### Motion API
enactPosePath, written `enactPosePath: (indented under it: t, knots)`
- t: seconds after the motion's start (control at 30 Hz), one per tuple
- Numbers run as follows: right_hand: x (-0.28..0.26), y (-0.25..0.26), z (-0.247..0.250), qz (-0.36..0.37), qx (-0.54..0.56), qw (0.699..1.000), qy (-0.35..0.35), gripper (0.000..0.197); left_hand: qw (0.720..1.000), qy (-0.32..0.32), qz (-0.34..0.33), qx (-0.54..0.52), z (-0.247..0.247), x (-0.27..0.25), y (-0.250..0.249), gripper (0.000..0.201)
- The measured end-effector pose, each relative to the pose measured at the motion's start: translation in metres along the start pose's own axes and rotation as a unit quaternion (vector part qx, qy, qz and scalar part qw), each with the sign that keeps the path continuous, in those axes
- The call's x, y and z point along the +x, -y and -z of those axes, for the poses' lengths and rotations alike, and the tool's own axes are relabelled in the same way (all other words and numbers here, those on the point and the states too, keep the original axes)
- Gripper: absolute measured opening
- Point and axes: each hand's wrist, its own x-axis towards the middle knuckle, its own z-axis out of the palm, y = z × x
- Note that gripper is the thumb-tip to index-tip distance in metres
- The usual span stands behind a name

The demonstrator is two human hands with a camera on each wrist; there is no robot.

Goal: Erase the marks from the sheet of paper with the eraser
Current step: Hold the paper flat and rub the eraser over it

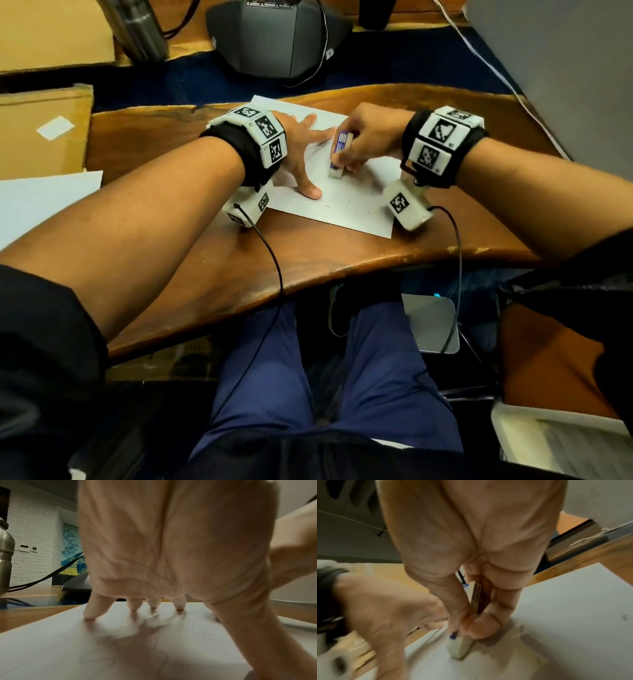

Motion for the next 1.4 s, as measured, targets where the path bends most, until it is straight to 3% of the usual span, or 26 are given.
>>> enactPosePath:
  t: [0.2, 0.47, 0.67, 0.9, 1.13, 1.33, 1.4]
  knots:
    - [0.02, 0.003, 0.015, -0.044, 0.014, 0.994, -0.1, 0.028, 1.0, 0.009, -0.002, 0.006, 0.001, -0.002, -0.002, 0.137]
    - [-0.004, 0.0, -0.001, 0.007, -0.019, 1.0, 0.009, 0.016, 1.0, 0.01, -0.002, 0.005, 0.001, -0.002, -0.002, 0.141]
    - [0.023, 0.001, 0.018, -0.021, 0.02, 0.996, -0.079, 0.024, 1.0, 0.012, -0.003, 0.01, 0.002, -0.006, -0.005, 0.143]
    - [-0.004, -0.004, 0.0, 0.013, -0.014, 1.0, 0.024, 0.02, 1.0, 0.01, -0.004, 0.004, 0.001, -0.004, -0.003, 0.142]
    - [0.02, 0.001, 0.023, -0.03, -0.002, 0.995, -0.098, 0.019, 1.0, 0.011, -0.003, -0.002, 0.001, -0.007, -0.003, 0.141]
    - [-0.005, -0.007, 0.003, 0.0, -0.033, 0.999, -0.018, 0.019, 1.0, 0.01, -0.008, -0.024, 0.0, -0.008, -0.002, 0.141]
    - [-0.008, -0.011, 0.004, 0.002, -0.012, 1.0, -0.024, 0.019, 0.999, 0.007, -0.011, -0.034, -0.002, -0.009, -0.003, 0.14]
